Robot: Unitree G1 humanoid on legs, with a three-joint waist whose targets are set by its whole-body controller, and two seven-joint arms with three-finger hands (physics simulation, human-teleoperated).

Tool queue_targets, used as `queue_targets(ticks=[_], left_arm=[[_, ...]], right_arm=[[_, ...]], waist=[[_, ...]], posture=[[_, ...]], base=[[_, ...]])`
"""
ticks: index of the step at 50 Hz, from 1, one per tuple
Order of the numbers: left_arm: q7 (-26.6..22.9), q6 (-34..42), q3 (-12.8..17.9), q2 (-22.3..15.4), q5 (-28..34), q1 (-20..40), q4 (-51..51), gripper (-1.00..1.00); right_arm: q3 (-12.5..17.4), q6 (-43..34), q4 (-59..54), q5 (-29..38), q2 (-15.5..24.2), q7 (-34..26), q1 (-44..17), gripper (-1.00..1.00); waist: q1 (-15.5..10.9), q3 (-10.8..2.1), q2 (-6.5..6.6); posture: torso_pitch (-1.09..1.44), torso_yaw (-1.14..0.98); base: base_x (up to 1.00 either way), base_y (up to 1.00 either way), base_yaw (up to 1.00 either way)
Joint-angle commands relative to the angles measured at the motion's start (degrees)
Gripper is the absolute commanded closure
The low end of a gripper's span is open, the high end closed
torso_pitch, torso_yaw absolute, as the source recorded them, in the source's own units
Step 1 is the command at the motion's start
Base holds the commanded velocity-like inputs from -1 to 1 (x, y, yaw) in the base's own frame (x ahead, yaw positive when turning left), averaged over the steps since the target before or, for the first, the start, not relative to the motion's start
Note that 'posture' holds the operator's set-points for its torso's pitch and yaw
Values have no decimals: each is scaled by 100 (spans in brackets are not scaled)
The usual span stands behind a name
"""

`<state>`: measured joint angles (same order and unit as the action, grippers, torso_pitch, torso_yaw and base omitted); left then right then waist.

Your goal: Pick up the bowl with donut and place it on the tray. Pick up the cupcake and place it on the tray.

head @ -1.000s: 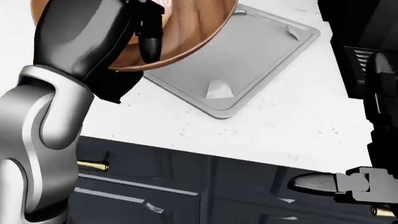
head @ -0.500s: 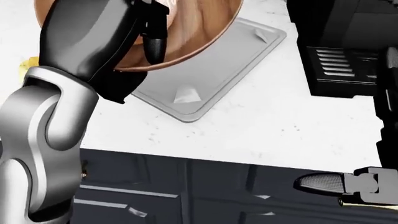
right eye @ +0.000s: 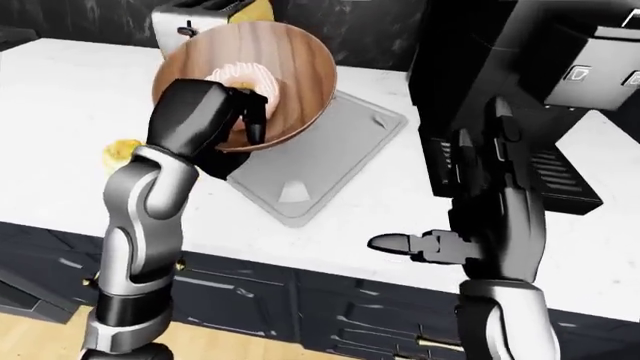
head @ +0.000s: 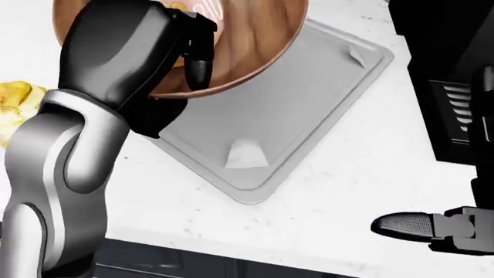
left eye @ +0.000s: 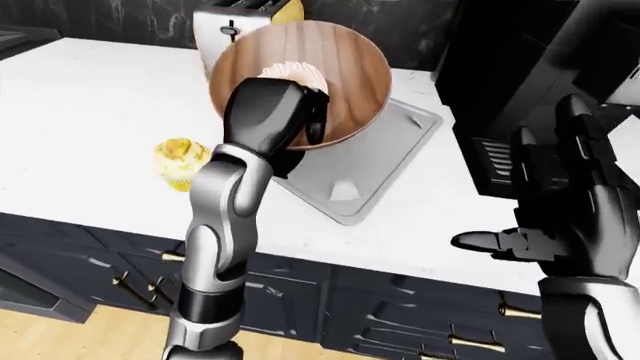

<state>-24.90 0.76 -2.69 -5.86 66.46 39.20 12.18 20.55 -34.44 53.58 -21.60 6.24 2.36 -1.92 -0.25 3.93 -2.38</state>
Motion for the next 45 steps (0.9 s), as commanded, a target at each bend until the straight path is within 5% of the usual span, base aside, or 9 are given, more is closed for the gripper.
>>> queue_targets(ticks=[1,5,9,14,45], left_arm=[[115,9,140,-20,55,224,507,100],[-2,-27,72,85,121,106,713,100],[-38,-42,61,131,139,108,756,100],[-45,-82,28,181,177,79,791,100],[-355,-278,-271,652,257,704,387,100]], right_arm=[[20,163,315,-87,57,1,-124,-100],[74,159,321,-125,84,8,-117,-100],[101,161,335,-150,93,9,-104,-100],[101,274,259,-128,68,-28,-59,-100],[14,-69,377,-237,191,223,-322,-100]], waist=[[-27,-209,-94],[23,-159,201],[22,-307,77],[-20,-335,40],[-57,-253,3]], posture=[[0,0],[0,0],[0,0],[0,0],[0,0]], base=[[0,0,0],[0,0,0],[0,0,0],[0,0,0],[0,0,0]])
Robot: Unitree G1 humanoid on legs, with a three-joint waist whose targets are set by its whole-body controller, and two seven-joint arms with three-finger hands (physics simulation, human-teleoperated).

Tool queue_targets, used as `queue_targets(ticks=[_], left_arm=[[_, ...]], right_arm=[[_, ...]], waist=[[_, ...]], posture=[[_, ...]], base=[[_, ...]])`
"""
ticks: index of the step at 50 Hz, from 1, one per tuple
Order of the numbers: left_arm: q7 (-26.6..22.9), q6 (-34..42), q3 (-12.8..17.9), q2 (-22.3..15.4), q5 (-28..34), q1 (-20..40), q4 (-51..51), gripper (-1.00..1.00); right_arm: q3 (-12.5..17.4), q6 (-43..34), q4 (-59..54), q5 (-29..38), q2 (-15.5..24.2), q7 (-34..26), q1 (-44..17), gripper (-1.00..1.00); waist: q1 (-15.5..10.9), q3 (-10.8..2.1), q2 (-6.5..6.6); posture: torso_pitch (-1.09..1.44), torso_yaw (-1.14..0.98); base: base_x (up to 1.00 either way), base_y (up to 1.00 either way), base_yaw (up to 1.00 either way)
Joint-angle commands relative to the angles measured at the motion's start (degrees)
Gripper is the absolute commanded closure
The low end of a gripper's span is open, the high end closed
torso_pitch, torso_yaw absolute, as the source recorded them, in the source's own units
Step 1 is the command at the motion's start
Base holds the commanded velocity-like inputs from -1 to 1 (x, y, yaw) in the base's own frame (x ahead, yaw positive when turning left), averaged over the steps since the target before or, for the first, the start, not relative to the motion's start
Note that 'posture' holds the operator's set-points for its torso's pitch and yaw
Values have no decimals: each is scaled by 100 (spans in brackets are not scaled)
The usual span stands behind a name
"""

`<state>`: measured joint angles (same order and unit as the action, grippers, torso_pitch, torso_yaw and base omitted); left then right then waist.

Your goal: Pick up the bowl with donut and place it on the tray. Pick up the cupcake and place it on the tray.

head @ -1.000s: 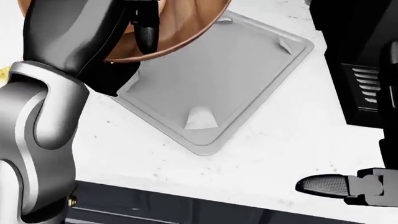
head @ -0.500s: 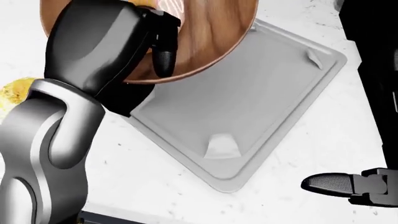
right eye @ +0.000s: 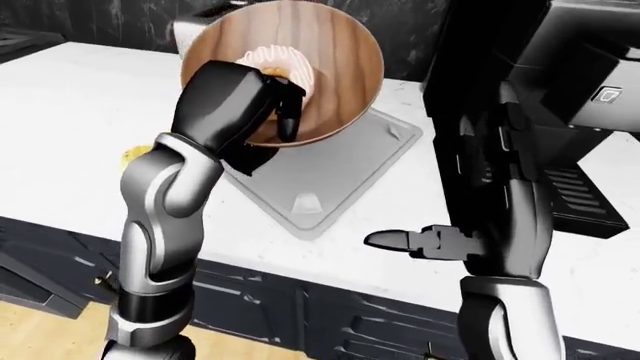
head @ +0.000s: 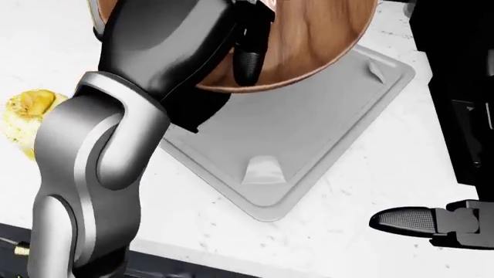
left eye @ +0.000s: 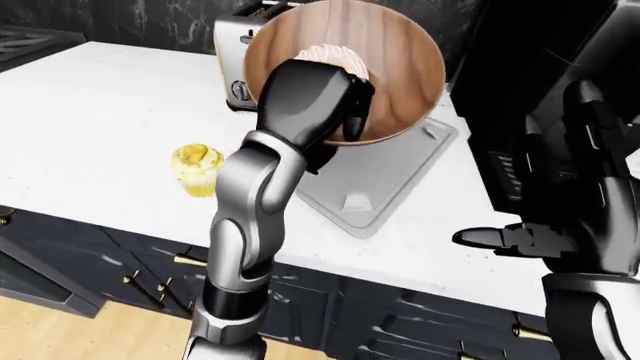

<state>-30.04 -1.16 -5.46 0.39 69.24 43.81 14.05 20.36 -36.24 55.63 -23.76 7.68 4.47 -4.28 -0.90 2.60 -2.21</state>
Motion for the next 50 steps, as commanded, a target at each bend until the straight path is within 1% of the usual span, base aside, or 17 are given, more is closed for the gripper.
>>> queue_targets(ticks=[1,4,8,14,16,20,35,43,50], left_arm=[[159,-115,2,40,-29,285,157,100],[159,-211,-36,103,-85,419,-38,100],[329,-334,-56,165,-152,554,-463,100],[719,-418,-62,234,-200,1060,-1381,100],[825,-447,-90,277,-194,1137,-1584,100],[1115,-497,-158,401,-156,1221,-2007,100],[1646,-698,-181,488,-162,1483,-3069,100],[2155,-844,-181,502,-208,1736,-3998,100],[2212,-946,-190,557,-397,1759,-4213,100]], right_arm=[[28,109,172,-16,50,14,-87,-100],[-3,157,122,22,42,-3,-83,-100],[-52,211,55,71,24,-21,-86,-100],[-46,280,8,84,-2,-55,-46,-100],[-52,312,-18,96,-10,-72,-30,-100],[-88,371,-68,123,-33,-87,-16,-100],[-63,360,-42,84,-49,-72,21,-100],[-62,491,-127,99,-83,-132,88,-100],[-47,528,-155,72,-95,-158,118,-100]], waist=[[4,-121,-20],[-3,-116,-34],[-2,-121,-45],[-4,-147,-50],[4,-151,-49],[18,-166,-48],[40,-239,-44],[47,-268,-45],[53,-281,-38]], posture=[[0,0],[0,0],[0,0],[0,0],[0,0],[0,0],[0,0],[0,0],[0,0]], base=[[0,0,0],[0,0,0],[0,0,0],[0,0,0],[0,0,0],[0,0,0],[0,0,0],[0,0,0],[0,0,0]])
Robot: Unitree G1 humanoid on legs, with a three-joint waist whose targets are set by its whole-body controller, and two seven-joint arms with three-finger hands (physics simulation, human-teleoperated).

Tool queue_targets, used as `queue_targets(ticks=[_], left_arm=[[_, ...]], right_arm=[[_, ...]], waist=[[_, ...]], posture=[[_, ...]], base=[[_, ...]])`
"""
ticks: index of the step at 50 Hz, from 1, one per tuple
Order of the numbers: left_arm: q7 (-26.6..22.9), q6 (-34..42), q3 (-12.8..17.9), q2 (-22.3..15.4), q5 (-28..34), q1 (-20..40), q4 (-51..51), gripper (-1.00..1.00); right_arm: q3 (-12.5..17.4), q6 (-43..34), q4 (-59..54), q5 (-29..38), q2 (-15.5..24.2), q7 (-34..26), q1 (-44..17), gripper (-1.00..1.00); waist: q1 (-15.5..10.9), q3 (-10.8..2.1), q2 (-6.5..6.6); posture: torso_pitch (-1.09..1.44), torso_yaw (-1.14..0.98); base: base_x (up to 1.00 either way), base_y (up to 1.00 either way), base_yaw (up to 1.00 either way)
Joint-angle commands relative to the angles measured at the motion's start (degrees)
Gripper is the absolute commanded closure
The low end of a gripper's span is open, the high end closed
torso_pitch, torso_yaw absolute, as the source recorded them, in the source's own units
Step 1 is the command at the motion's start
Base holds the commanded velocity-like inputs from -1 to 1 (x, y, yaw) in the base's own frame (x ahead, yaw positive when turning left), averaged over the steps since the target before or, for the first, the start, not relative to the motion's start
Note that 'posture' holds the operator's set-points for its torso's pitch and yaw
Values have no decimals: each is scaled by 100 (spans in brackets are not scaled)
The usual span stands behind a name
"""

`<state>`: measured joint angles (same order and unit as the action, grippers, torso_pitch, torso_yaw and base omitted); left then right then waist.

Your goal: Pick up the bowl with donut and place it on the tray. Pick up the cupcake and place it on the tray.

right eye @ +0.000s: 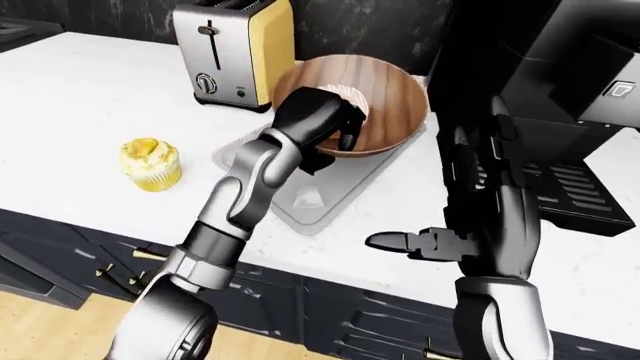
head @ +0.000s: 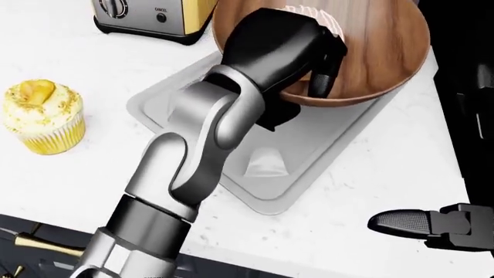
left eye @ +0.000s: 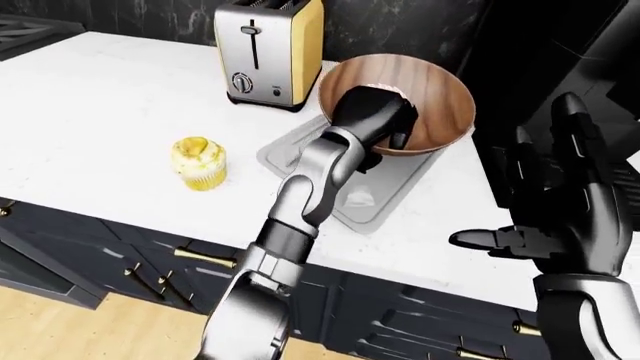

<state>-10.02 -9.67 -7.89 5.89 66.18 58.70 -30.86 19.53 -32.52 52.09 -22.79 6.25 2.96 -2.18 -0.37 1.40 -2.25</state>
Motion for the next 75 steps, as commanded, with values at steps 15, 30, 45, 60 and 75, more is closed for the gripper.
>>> queue_targets(ticks=[15,30,45,60,75], left_arm=[[218,-338,-90,177,-69,-56,99,100],[397,-494,-142,254,58,-205,-184,93],[351,-469,-147,317,79,-173,-93,34],[125,-407,-148,363,47,-250,241,7],[-761,-51,-232,562,-69,-534,1742,-11]], right_arm=[[33,212,139,-7,33,-15,-55,-100],[137,292,128,-71,8,-68,40,-100],[130,312,111,-94,19,-34,24,-100],[218,282,132,-190,51,-2,19,-100],[248,249,161,-257,73,51,6,-100]], waist=[[11,-147,-32],[-2,-149,-52],[-24,-160,-74],[-26,-141,-80],[-17,-118,-72]], posture=[[0,0],[0,0],[0,0],[0,0],[0,0]], base=[[0,0,0],[0,0,0],[0,0,0],[0,0,0],[0,0,0]])
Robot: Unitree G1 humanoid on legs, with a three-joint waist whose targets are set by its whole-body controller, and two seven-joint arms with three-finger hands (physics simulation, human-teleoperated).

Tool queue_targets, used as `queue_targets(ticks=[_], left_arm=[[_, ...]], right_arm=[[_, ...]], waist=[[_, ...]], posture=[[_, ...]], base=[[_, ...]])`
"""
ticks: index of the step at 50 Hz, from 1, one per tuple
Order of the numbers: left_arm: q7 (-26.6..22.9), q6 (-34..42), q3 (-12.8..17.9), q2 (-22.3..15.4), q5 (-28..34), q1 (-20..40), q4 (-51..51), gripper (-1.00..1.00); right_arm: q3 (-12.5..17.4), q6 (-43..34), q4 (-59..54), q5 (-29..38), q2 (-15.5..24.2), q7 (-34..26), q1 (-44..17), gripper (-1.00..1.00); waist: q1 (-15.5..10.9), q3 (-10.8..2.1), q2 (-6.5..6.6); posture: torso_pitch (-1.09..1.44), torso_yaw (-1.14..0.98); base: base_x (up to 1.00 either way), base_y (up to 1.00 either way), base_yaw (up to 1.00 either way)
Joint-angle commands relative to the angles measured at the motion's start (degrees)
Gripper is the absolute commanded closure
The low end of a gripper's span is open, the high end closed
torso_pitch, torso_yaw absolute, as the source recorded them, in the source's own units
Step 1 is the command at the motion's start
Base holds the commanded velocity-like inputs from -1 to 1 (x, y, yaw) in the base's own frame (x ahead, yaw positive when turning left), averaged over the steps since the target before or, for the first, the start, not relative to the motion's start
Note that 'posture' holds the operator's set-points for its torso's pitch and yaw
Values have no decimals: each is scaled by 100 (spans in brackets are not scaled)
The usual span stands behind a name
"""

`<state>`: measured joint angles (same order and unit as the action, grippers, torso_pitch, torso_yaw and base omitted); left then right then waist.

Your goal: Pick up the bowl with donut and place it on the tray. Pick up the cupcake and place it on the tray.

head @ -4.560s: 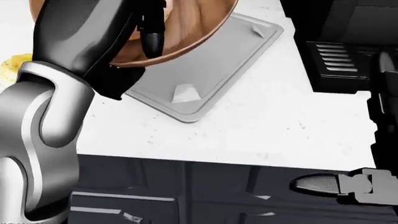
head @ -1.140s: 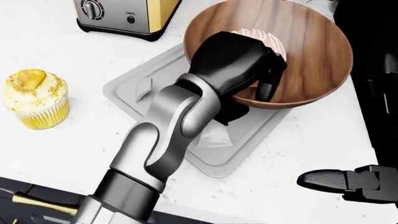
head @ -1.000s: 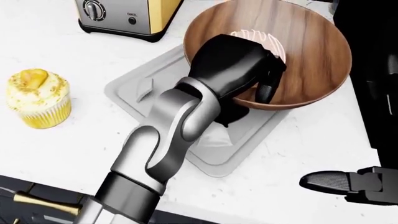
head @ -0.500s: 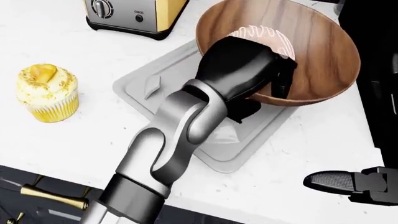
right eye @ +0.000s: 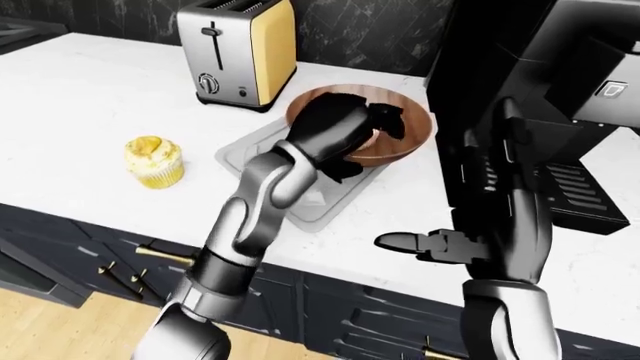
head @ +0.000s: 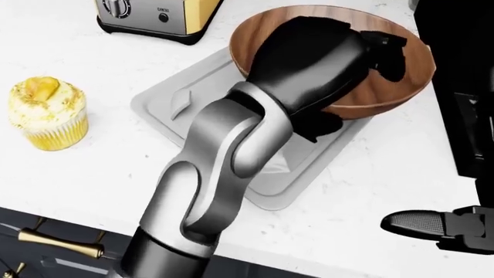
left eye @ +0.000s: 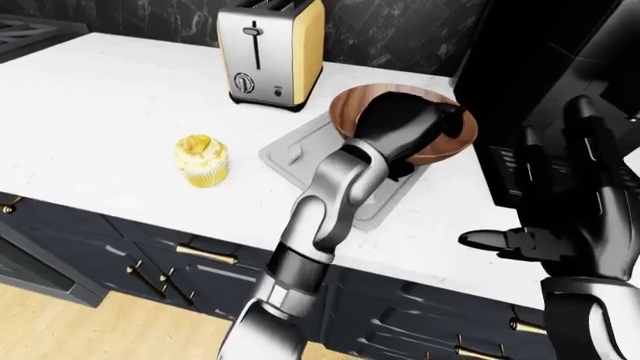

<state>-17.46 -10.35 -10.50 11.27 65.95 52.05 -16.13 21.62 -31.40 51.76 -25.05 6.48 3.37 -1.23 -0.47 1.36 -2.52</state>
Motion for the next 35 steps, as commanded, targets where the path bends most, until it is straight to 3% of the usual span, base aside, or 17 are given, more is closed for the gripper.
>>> queue_targets(ticks=[1,13,28,35], left_arm=[[-69,25,5,36,-35,62,385,-11],[-981,456,32,27,-268,-446,2173,-18],[-1275,1567,524,-744,-1225,-793,3723,-28],[-1269,2563,772,-1102,-1744,-913,4338,-30]], right_arm=[[47,122,206,-40,55,20,-94,-100],[64,106,228,-80,74,51,-97,-100],[63,164,215,-43,31,-4,-31,-100],[78,25,284,-78,80,76,-114,-100]], waist=[[-5,-111,-44],[-7,-83,-43],[-14,-64,11],[-10,-51,41]], posture=[[0,0],[0,0],[0,0],[0,0]], base=[[0,0,0],[0,0,0],[0,0,0],[0,0,0]])
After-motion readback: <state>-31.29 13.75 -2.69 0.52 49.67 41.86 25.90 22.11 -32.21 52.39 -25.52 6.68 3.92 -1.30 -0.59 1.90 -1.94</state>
